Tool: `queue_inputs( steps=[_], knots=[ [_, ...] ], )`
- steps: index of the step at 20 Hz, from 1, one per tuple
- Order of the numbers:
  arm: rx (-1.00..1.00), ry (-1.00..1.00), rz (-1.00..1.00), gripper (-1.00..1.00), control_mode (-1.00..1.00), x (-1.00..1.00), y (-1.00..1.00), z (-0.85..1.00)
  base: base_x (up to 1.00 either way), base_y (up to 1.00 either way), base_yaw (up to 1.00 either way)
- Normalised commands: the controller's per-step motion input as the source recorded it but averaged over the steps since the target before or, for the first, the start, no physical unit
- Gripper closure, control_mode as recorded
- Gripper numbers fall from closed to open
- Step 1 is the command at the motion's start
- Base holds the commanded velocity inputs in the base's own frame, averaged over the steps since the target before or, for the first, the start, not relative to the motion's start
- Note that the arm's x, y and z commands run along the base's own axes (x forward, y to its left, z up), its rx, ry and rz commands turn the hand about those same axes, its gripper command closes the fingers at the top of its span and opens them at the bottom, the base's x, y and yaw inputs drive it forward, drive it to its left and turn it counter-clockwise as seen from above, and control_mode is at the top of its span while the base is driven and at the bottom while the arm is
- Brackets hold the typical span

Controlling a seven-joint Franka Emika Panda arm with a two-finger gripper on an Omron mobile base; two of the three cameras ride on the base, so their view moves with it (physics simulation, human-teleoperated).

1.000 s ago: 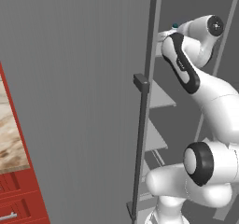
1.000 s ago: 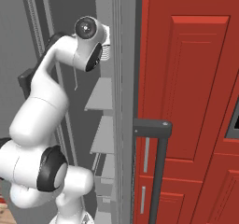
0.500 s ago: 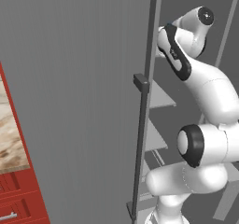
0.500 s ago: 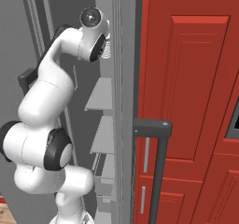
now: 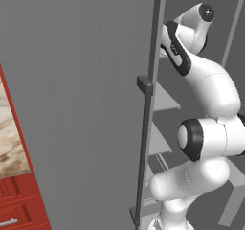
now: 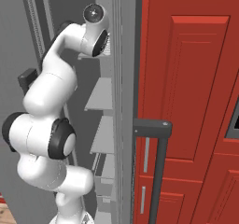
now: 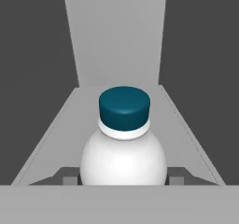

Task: Take the bottled waters from the counter and place them in the freezer to freeze. Close the freezer door after placing the bottles.

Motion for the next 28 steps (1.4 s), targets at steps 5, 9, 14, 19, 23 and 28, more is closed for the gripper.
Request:
queue_inputs(
  steps=[5, 9, 14, 19, 23, 28],
  knots=[
    [0.00, 0.00, 0.00, 1.00, -1.00, 0.38, 0.00, -0.02, 0.00, 0.00, 0.00],
    [0.00, 0.00, 0.00, 1.00, -1.00, 0.34, -0.01, -0.01, 0.00, 0.00, 0.00],
    [0.00, 0.00, 0.00, 1.00, -1.00, 0.37, 0.00, -0.01, 0.00, 0.00, 0.00],
    [0.00, 0.02, 0.00, 1.00, -1.00, 0.33, 0.00, -0.09, 0.00, 0.00, 0.00],
    [0.00, 0.00, 0.00, 1.00, -1.00, 0.16, 0.00, -0.21, 0.00, 0.00, 0.00],
    [0.00, 0.00, 0.00, 1.00, -1.00, 0.07, 0.00, -0.37, 0.00, 0.00, 0.00]
  ],
)
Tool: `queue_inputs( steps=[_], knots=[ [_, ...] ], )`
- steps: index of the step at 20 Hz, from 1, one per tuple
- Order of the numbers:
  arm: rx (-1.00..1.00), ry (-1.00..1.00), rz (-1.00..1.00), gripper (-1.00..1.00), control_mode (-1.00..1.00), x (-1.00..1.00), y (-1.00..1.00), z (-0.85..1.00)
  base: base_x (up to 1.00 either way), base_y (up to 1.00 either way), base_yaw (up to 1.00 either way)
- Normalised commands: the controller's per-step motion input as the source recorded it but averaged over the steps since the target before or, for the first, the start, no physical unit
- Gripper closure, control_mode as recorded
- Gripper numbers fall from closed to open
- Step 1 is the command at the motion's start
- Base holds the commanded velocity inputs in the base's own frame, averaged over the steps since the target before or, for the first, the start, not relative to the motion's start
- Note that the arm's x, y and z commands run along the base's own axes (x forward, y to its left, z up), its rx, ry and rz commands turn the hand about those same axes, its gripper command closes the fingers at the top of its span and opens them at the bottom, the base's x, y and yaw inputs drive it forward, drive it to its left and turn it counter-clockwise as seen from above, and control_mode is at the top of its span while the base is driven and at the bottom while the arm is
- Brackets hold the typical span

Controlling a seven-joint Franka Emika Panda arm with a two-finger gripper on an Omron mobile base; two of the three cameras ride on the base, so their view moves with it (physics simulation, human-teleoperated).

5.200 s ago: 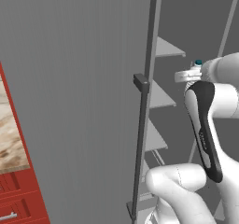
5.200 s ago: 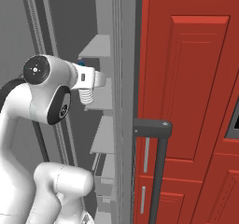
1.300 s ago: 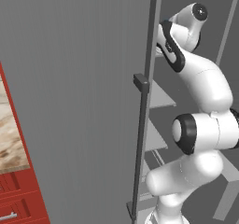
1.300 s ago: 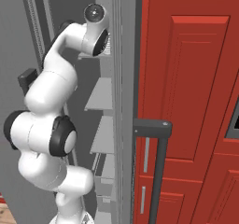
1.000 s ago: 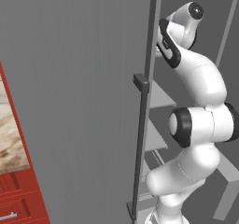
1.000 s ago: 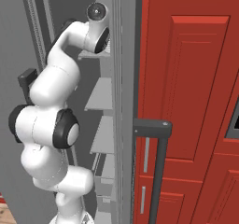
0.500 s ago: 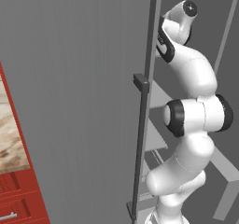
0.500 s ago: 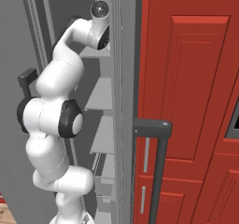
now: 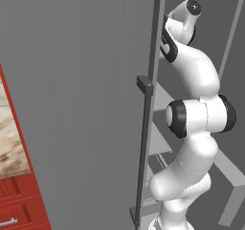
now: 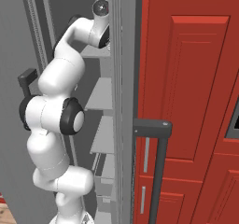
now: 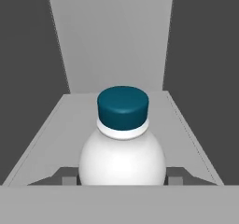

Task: Take the bottled waters from the counter and place them in the freezer to freeze. Close the freezer door after placing the bottles.

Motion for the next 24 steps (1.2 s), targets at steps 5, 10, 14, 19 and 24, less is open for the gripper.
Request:
queue_inputs(
  steps=[5, 10, 14, 19, 24],
  knots=[
    [0.00, 0.00, 0.00, 1.00, -1.00, 0.02, 0.00, -0.42, 0.00, 0.00, 0.00],
    [0.00, 0.00, 0.00, 1.00, -1.00, 0.00, 0.00, -0.01, 0.00, 0.00, 0.00],
    [0.00, 0.00, 0.00, -1.00, -1.00, 0.00, 0.00, 0.00, 0.00, 0.00, 0.00],
    [0.00, 0.00, 0.00, -1.00, -1.00, 0.00, 0.00, 0.00, 0.00, 0.00, 0.00],
    [0.00, 0.00, 0.00, -1.00, -1.00, 0.00, 0.00, 0.00, 0.00, 0.00, 0.00]
  ],
)
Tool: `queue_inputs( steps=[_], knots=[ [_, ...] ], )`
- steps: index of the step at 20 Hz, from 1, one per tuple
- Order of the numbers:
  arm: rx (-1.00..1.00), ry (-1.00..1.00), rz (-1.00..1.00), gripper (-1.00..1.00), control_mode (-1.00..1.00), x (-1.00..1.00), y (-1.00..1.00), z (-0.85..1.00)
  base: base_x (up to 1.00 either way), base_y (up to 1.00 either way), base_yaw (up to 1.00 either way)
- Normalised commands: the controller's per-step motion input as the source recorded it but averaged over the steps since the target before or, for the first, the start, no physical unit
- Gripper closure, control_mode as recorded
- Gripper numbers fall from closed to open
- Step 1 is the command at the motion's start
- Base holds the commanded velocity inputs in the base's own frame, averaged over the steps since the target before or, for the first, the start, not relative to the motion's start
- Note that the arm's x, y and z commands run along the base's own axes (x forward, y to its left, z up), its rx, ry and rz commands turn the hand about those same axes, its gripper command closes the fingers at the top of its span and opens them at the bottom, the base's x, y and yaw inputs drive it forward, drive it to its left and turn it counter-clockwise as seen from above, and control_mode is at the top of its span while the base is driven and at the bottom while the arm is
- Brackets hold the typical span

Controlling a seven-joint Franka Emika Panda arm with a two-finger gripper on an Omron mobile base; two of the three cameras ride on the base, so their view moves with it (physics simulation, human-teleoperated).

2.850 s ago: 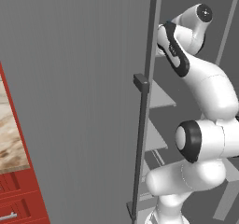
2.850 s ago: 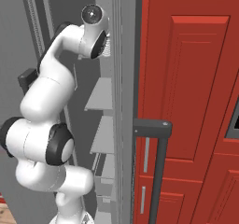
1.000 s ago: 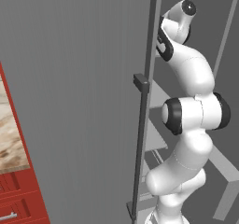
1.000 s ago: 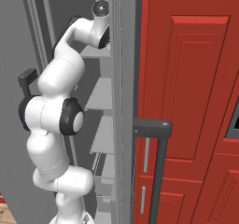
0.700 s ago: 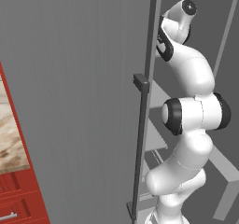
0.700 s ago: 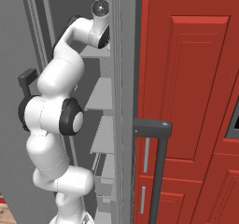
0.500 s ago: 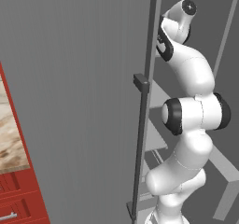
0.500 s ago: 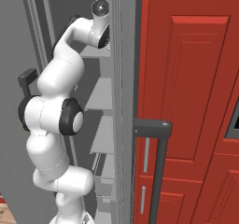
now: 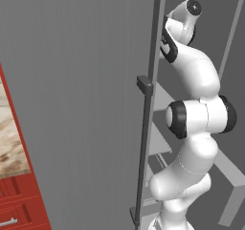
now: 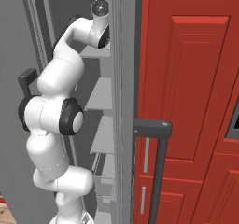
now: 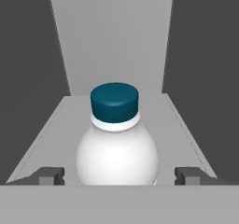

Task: Take the bottled waters from the counter and place them in the freezer to freeze. Close the freezer door after placing the bottles.

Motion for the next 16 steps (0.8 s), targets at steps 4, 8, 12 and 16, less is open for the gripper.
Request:
queue_inputs(
  steps=[4, 8, 12, 16],
  knots=[
    [0.00, -0.06, 0.00, -1.00, -1.00, -0.02, 0.00, 0.00, 0.00, 0.00, 0.00],
    [0.00, -0.08, 0.00, -1.00, -1.00, -0.09, 0.00, 0.00, 0.00, 0.00, 0.00],
    [0.00, -0.09, 0.00, -1.00, -1.00, -0.18, 0.00, 0.00, 0.00, 0.00, 0.00],
    [-0.01, -0.13, 0.00, -1.00, -1.00, -0.17, 0.00, 0.00, 0.00, 0.00, 0.00]
  ],
)
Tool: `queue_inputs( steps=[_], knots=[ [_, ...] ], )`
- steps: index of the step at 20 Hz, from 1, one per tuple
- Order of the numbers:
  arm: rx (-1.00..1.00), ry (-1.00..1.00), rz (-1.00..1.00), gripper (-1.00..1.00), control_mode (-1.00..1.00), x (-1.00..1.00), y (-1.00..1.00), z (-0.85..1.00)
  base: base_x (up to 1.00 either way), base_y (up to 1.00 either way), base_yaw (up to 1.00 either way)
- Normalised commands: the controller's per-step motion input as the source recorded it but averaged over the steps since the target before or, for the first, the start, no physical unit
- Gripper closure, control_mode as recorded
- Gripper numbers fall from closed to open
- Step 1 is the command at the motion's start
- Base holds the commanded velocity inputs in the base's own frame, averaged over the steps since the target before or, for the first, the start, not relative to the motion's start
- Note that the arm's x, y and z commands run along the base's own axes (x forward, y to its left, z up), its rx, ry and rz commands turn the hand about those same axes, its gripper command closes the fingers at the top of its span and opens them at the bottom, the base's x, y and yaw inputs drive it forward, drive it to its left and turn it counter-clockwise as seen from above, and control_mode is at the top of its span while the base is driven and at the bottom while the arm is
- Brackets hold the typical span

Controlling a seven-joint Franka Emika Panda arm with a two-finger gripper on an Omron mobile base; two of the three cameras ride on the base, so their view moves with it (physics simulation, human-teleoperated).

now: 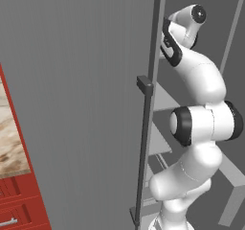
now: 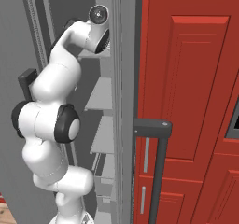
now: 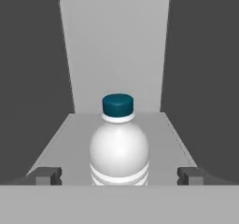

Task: Take the bottled waters from the counter and place them in the freezer to freeze. Close the freezer door after placing the bottles.

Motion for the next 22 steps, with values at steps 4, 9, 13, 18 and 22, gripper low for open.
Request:
queue_inputs(
  steps=[4, 9, 13, 18, 22],
  knots=[
    [-0.02, -0.10, -0.03, -1.00, -1.00, -0.26, 0.00, 0.05, 0.00, 0.00, 0.00],
    [0.00, 0.00, -0.13, -1.00, -1.00, -0.57, 0.00, 0.09, 0.00, 0.00, 0.00],
    [0.00, 0.00, -0.15, -1.00, -1.00, -0.75, 0.02, 0.29, 0.00, 0.00, 0.00],
    [0.00, 0.05, -0.14, -1.00, -1.00, -0.84, 0.23, 0.26, 0.00, 0.00, 0.00],
    [0.00, 0.05, -0.15, -1.00, -1.00, -0.98, 0.30, 0.19, 0.00, 0.00, 0.00]
  ],
)
